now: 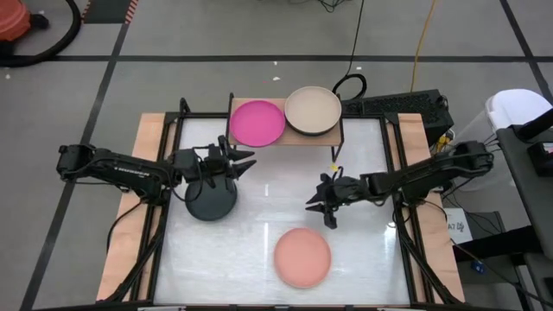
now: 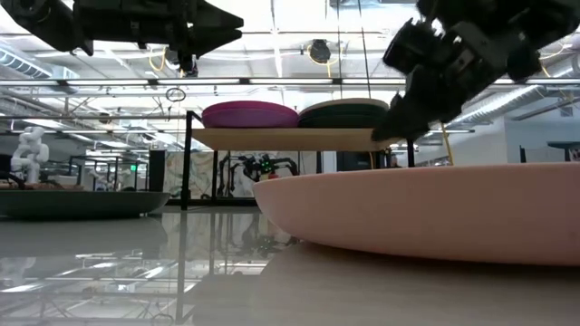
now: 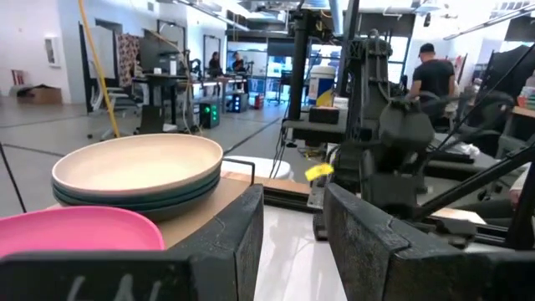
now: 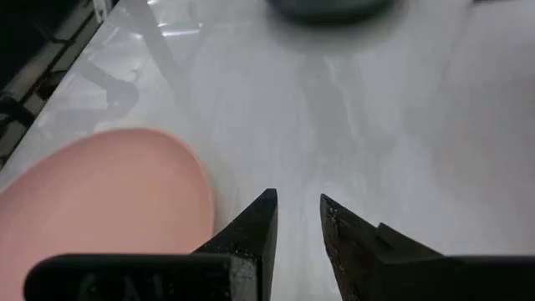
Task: Place and stack plates onto a shelf
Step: Put the light orange plate on the pink plate on the shelf
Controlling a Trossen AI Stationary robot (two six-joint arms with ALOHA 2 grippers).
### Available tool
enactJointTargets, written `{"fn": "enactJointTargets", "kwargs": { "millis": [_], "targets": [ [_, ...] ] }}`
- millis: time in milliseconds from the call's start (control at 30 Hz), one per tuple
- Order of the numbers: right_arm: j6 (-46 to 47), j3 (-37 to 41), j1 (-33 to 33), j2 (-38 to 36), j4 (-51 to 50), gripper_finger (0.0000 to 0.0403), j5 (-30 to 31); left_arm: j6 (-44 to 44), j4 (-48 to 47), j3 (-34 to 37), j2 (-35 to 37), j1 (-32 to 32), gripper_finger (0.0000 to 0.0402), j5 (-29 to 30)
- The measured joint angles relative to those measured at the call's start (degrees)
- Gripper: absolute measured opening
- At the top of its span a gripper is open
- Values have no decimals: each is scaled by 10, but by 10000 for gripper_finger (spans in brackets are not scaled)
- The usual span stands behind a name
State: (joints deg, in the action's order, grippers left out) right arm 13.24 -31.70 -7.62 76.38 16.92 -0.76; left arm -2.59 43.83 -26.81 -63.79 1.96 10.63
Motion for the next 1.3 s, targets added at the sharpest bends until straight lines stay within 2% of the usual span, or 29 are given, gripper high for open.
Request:
{"fn": "enactJointTargets", "kwargs": {
  "millis": [333, 567, 700, 900, 1033, 1300],
  "targets": [
    [48, 0, -4, 116, 96, 77, -53, -6, -2, 0, 0, 0, 131, 0],
    [51, 1, -18, 126, 103, 78, -57, -3, -2, 0, 0, 0, 131, 0],
    [40, 0, -36, 126, 114, 85, -94, 5, -2, 0, 0, 0, 131, 1],
    [41, -33, -53, 126, 51, 111, -98, 8, -3, 0, 0, 0, 131, 1],
    [36, -53, -53, 126, 9, 129, -78, 7, -3, 0, 0, 0, 131, 1],
    [46, -54, -49, 126, -1, 144, -67, 4, -3, 0, 0, 0, 131, 1]
  ]
}}
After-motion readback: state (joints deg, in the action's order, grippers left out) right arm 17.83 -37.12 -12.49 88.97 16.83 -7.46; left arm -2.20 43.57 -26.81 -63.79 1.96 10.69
